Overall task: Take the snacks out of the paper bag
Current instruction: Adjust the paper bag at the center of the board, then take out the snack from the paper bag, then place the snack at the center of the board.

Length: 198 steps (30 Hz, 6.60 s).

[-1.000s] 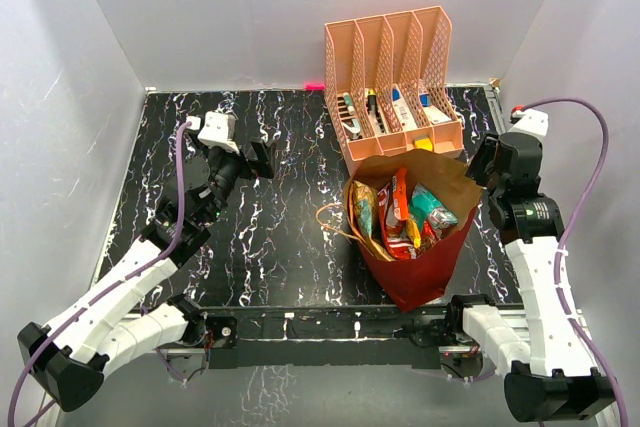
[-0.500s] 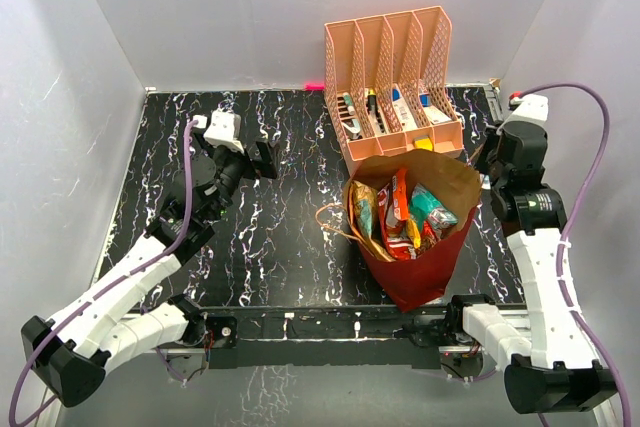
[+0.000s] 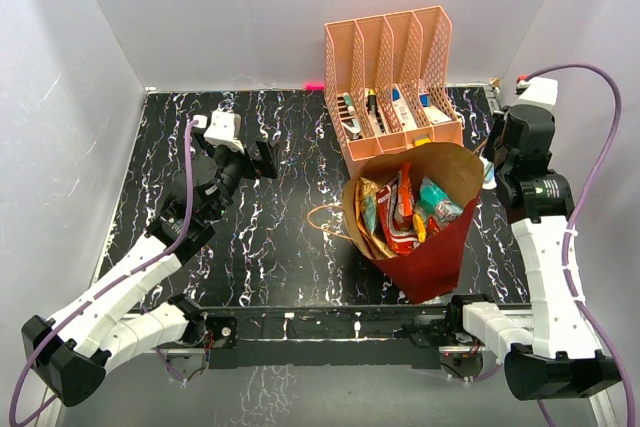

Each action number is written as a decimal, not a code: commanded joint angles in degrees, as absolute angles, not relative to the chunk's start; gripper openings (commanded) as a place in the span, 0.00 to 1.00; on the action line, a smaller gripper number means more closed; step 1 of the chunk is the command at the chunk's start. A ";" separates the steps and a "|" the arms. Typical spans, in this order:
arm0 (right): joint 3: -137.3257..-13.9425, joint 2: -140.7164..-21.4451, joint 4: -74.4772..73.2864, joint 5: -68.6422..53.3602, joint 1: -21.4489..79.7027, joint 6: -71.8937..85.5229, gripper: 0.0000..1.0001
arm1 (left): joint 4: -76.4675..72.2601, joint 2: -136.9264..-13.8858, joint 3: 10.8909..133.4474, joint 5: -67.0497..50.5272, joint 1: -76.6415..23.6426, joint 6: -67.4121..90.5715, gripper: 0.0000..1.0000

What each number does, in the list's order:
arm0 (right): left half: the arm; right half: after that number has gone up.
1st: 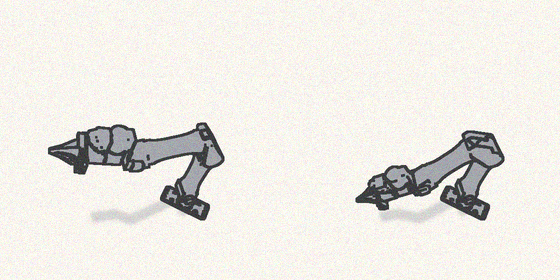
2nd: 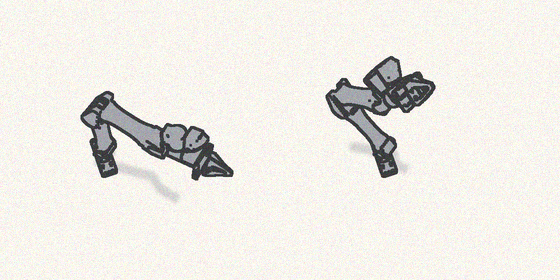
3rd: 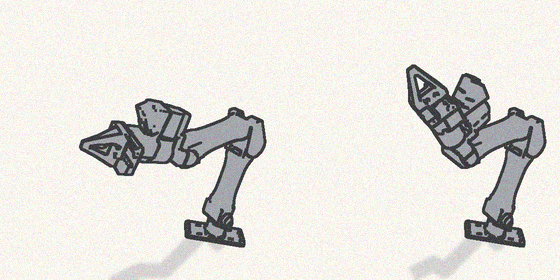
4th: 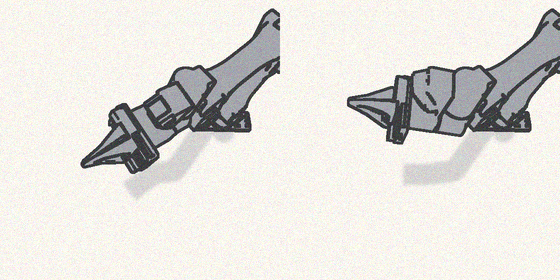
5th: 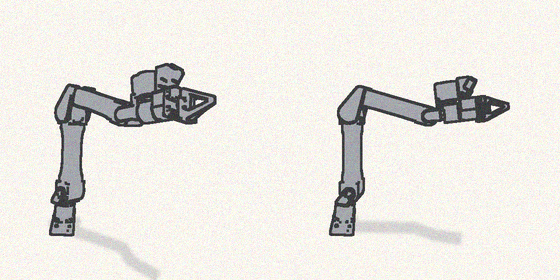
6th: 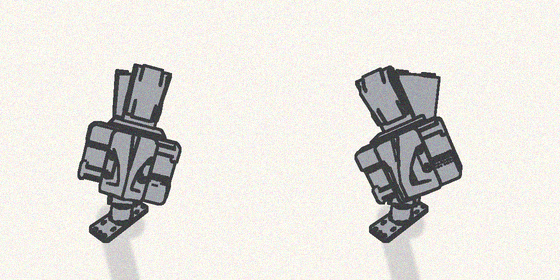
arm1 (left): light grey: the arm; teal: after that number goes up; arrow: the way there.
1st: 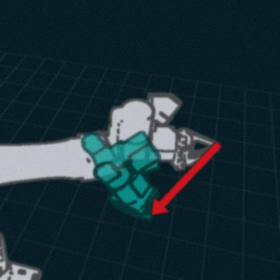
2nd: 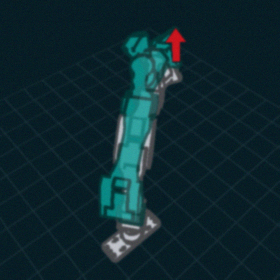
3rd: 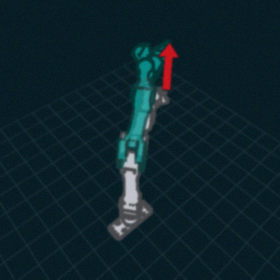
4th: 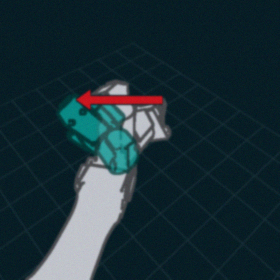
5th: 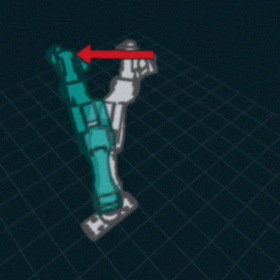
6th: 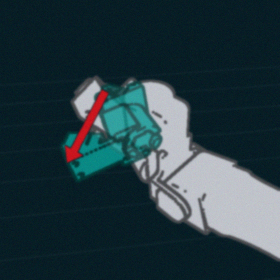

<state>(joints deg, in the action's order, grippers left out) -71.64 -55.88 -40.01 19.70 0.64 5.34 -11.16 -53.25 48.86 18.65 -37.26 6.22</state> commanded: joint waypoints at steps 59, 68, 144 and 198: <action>-68.39 -43.27 -30.03 -14.04 0.26 14.12 0.08 | 13.00 -86.99 70.73 4.82 -59.11 55.20 0.53; -68.71 -42.03 -30.94 -13.55 0.27 14.11 0.08 | 13.08 -91.69 75.06 6.83 -58.71 52.49 0.47; -63.54 -37.42 -31.50 -6.28 0.29 11.45 0.08 | 12.04 -64.56 79.19 54.33 -51.95 1.83 0.00; -61.99 -39.76 -31.03 -8.66 0.31 11.66 0.08 | 4.22 -103.85 65.79 0.38 12.16 41.74 0.06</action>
<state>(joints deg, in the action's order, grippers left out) -62.00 -39.86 -34.50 -7.53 0.62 11.05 -7.38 -108.86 61.95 -10.50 11.40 41.25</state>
